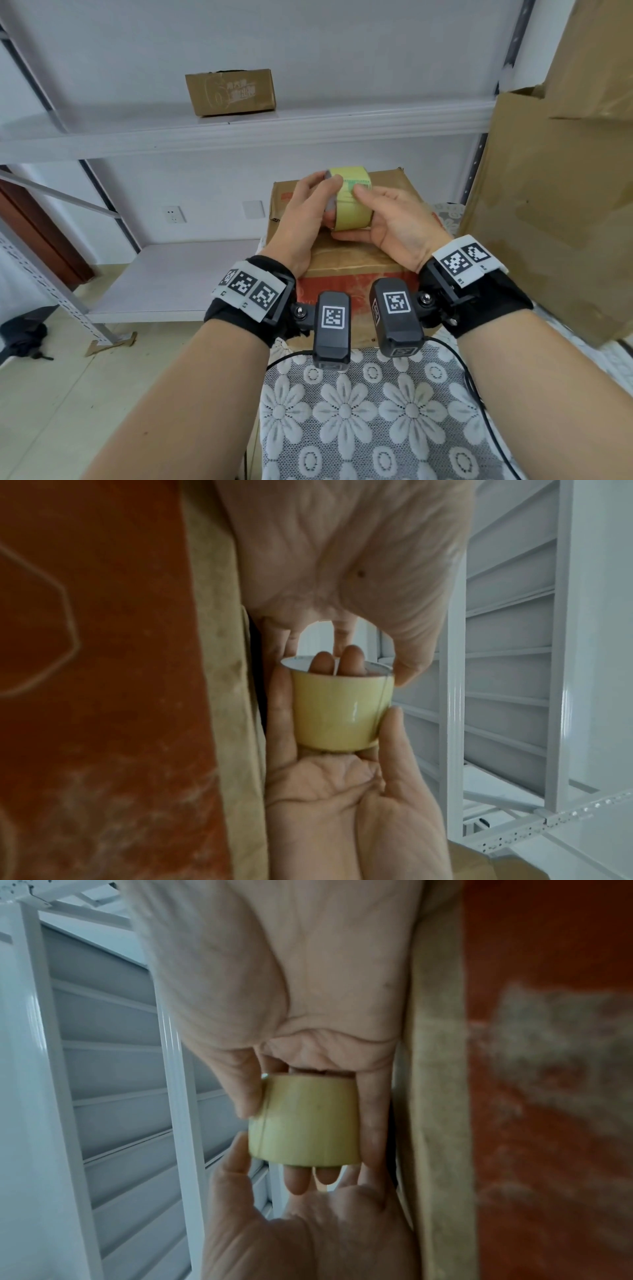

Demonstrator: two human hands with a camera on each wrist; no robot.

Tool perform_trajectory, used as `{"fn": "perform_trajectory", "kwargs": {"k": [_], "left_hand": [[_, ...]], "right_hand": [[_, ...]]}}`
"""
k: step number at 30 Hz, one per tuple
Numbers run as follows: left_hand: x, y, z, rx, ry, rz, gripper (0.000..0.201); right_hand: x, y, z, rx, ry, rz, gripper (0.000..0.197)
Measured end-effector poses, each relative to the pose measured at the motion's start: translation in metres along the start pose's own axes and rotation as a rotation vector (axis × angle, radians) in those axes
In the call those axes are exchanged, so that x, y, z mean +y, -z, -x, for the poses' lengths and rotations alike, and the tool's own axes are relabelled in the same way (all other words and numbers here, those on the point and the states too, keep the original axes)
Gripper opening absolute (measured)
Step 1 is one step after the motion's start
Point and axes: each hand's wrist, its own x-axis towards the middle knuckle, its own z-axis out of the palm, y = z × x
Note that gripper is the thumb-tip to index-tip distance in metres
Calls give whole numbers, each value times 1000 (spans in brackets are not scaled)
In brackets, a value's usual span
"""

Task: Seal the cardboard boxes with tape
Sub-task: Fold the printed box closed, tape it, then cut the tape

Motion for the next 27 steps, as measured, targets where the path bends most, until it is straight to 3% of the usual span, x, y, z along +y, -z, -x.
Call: {"fn": "perform_trajectory", "kwargs": {"k": [7, 17, 27], "left_hand": [[2, 0, 1, 31, -10, -8, 59], [2, -2, 4, 60, 0, -21, 43], [7, -5, 6, 101, -1, 4, 47]], "right_hand": [[1, 0, 2, -85, -10, -10, 32], [-2, -1, 0, -36, -30, -33, 39], [0, 1, -1, -60, 9, 9, 33]]}}
